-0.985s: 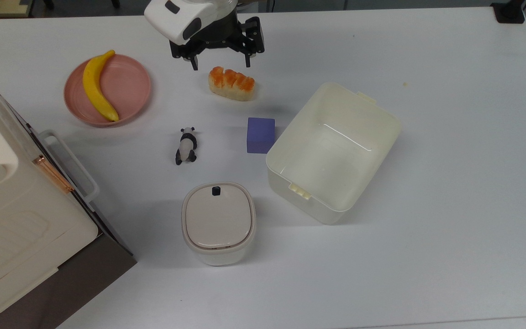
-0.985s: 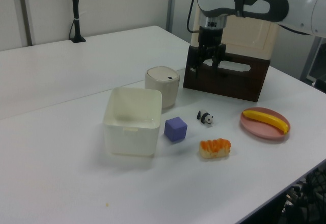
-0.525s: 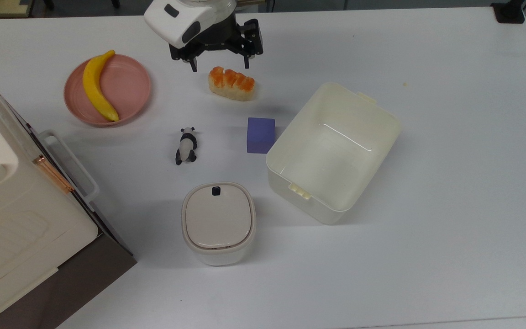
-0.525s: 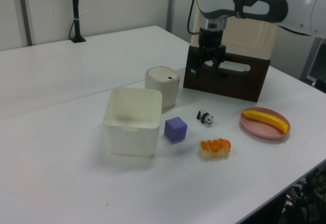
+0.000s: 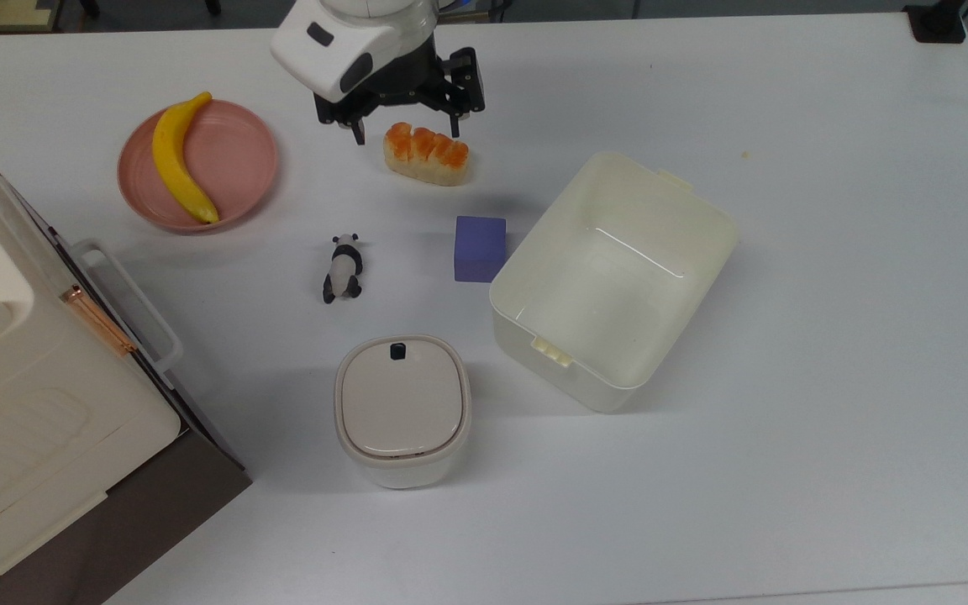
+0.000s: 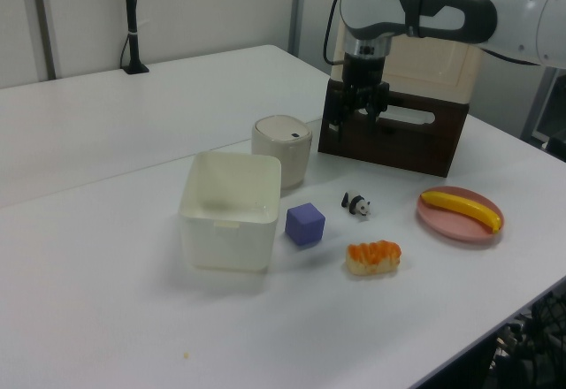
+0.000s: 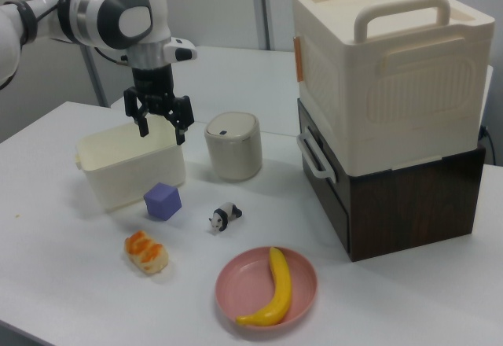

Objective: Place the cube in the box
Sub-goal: 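Move the open gripper toward the purple cube and lower it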

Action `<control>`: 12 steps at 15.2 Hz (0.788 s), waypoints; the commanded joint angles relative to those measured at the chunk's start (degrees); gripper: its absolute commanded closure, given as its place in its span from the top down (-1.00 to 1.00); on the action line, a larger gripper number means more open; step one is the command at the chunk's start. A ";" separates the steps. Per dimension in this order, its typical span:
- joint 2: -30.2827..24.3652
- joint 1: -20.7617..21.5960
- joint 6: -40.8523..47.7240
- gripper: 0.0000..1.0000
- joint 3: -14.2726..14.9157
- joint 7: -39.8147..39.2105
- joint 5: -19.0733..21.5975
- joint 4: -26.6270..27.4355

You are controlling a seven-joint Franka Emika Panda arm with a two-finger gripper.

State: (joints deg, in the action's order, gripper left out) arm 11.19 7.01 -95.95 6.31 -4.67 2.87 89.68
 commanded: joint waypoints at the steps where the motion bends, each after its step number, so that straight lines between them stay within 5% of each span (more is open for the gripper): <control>1: -0.29 0.72 -5.72 1.00 0.37 -5.51 -0.23 4.62; 12: 7.00 4.76 -18.64 1.00 0.54 -15.72 -0.06 7.97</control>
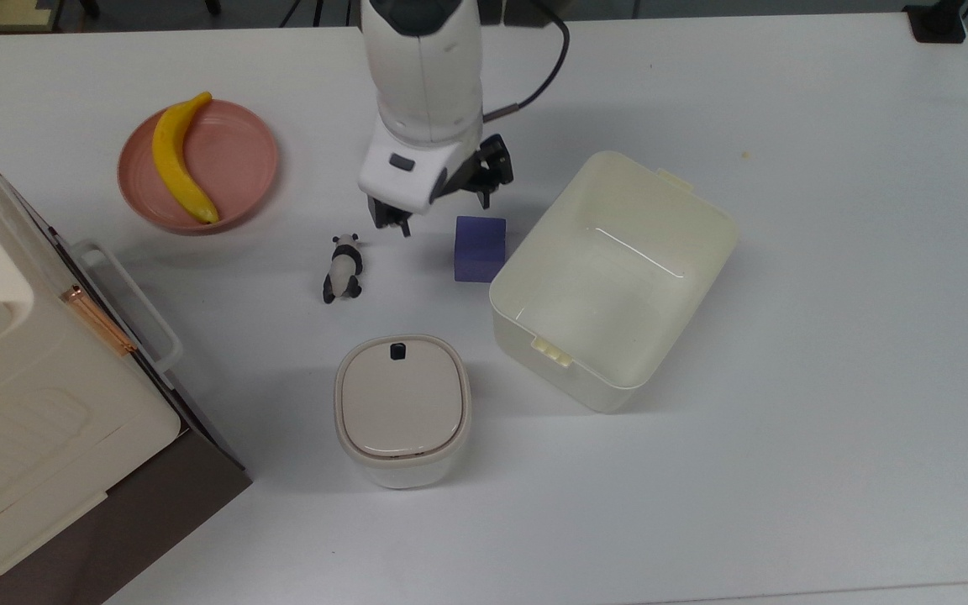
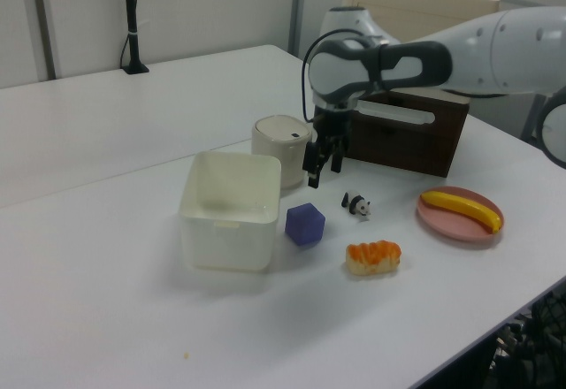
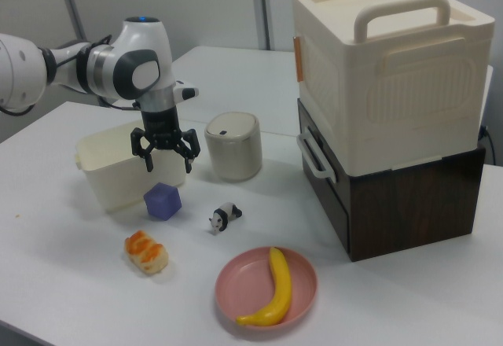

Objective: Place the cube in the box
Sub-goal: 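Close the gripper around the purple cube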

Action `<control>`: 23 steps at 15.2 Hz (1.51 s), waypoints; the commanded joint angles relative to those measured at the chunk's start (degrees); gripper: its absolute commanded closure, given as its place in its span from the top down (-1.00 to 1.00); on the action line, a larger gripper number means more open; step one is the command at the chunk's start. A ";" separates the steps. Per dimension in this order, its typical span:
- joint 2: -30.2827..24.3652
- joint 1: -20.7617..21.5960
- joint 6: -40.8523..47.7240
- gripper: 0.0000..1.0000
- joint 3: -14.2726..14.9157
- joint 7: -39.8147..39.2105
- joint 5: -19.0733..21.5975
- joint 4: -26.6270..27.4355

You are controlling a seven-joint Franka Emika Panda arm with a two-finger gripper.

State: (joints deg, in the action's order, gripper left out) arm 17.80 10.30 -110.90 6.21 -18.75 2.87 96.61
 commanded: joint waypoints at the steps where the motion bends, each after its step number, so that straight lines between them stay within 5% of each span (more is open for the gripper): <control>1: 1.01 1.73 -4.93 1.00 0.65 -1.64 0.11 1.30; 8: 2.42 3.41 -7.31 1.00 0.65 -0.60 0.55 3.75; 12: 1.98 2.88 -7.14 1.00 2.83 -1.64 12.31 6.83; 14: 1.89 2.97 -6.79 1.00 3.81 -3.40 14.70 7.19; 23: 2.95 4.90 -10.12 1.00 3.81 -2.88 13.92 9.03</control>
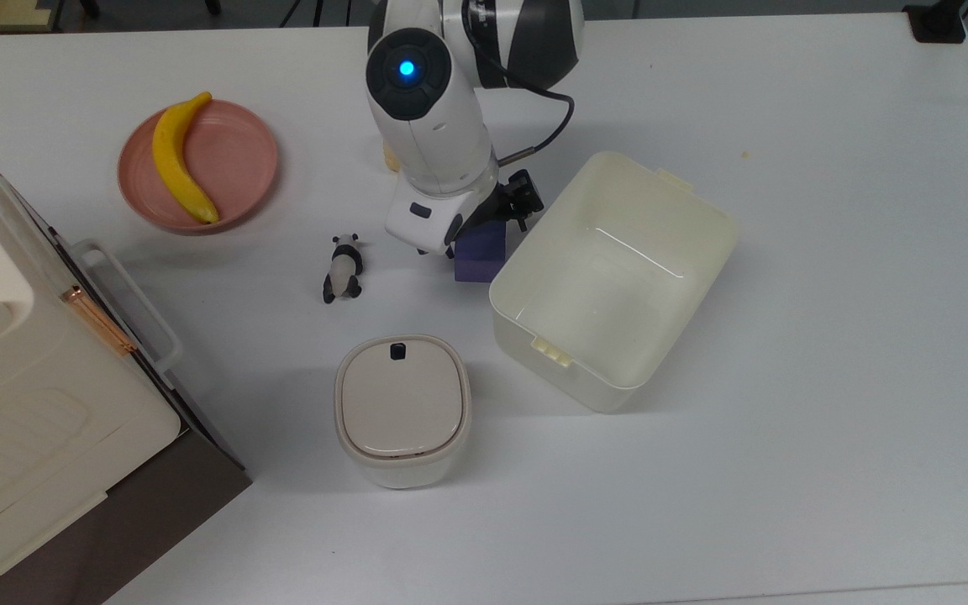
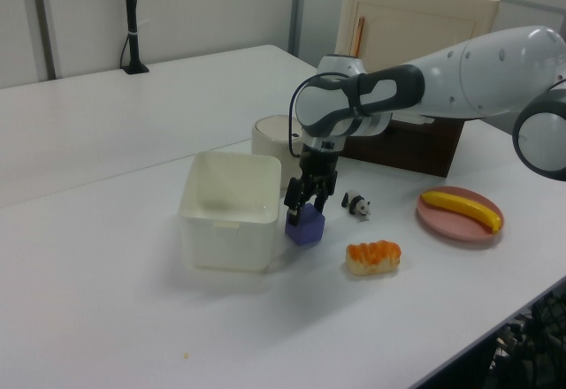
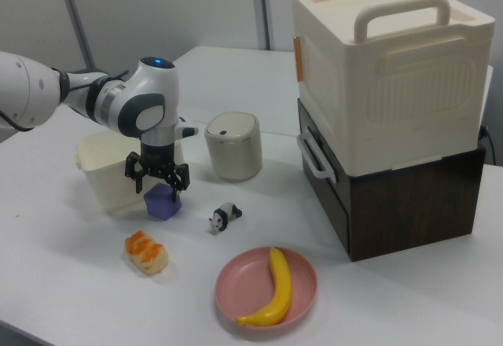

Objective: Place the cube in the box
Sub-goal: 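Close the gripper around the purple cube, then lift the purple cube and carry it over the translucent box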

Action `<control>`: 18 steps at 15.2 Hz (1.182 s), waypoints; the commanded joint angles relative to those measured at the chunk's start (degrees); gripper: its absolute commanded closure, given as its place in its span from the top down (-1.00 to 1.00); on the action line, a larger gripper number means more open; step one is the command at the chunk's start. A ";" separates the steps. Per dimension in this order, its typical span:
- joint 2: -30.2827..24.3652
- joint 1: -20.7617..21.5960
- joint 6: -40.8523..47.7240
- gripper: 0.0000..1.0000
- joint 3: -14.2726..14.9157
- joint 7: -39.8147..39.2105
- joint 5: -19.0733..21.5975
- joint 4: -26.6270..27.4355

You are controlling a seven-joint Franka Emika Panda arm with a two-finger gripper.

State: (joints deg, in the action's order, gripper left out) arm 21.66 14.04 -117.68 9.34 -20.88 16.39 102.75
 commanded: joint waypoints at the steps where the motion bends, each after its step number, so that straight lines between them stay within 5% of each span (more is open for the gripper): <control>1: -0.92 1.16 -3.35 1.00 0.68 -0.66 0.40 2.89; 4: -1.01 1.08 -3.26 0.98 0.68 -0.74 0.14 2.80; 9: -4.07 -1.02 0.94 -0.18 1.90 -4.95 -4.35 3.15; 13: -7.76 -1.21 7.01 -0.17 5.51 -8.73 -4.09 2.02; 18: -9.62 -0.68 11.15 -0.06 5.60 -7.78 -0.15 -4.74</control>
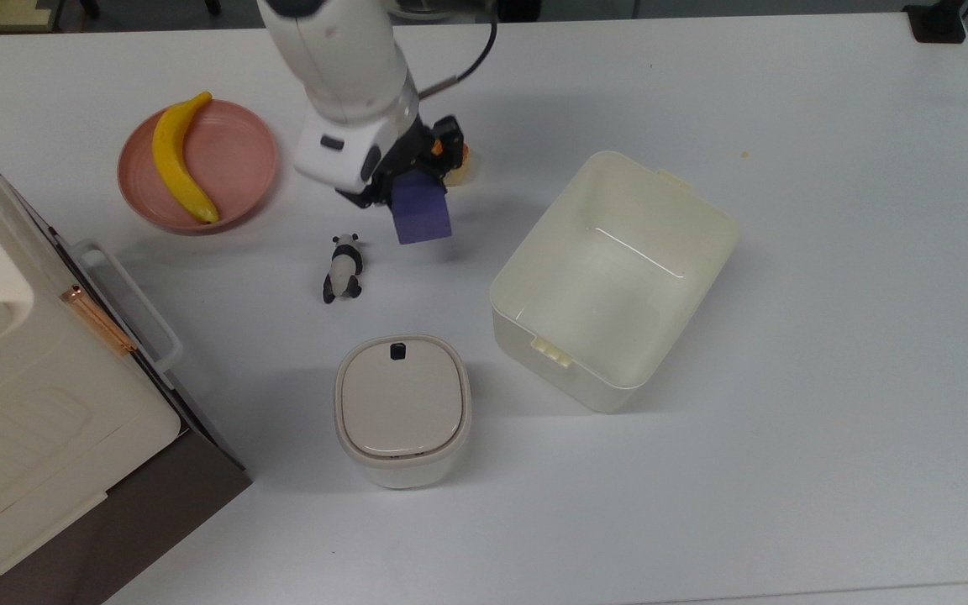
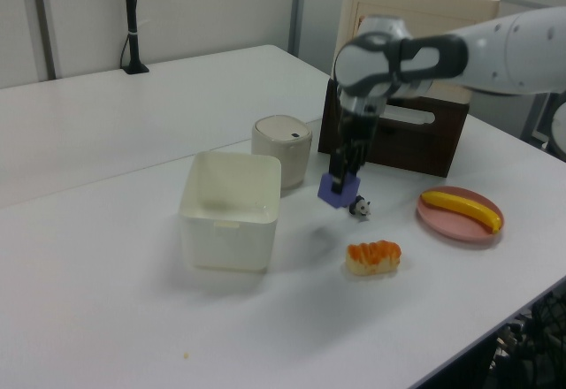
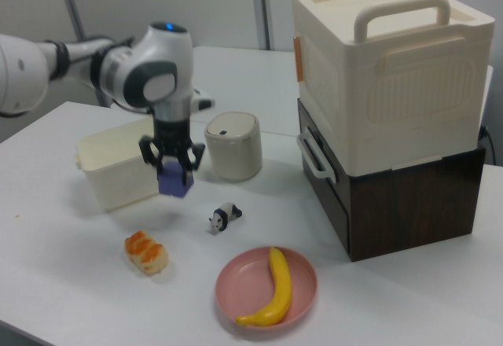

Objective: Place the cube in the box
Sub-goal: 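Lift the purple cube and carry it over the translucent box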

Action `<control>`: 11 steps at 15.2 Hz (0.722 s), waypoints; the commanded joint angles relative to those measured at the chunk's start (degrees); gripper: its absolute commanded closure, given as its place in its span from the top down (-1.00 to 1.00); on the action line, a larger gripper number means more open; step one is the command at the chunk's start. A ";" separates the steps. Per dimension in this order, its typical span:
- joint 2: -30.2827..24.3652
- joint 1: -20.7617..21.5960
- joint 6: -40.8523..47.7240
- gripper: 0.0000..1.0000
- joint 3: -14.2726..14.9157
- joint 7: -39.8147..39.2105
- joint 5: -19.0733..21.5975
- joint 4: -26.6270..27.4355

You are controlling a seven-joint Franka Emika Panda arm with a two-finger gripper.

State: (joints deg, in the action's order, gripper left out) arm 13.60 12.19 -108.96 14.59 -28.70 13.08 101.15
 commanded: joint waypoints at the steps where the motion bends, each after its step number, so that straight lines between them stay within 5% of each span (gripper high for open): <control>1: -1.38 1.43 2.18 -0.06 0.17 1.09 4.74 -4.37; 7: 0.29 6.96 -4.05 0.09 -1.58 14.61 11.53 -7.63; 11: 2.48 7.32 -9.51 1.00 -5.53 21.23 11.18 -7.37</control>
State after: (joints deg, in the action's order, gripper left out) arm 14.11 19.20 -114.91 10.96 -11.49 23.57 94.17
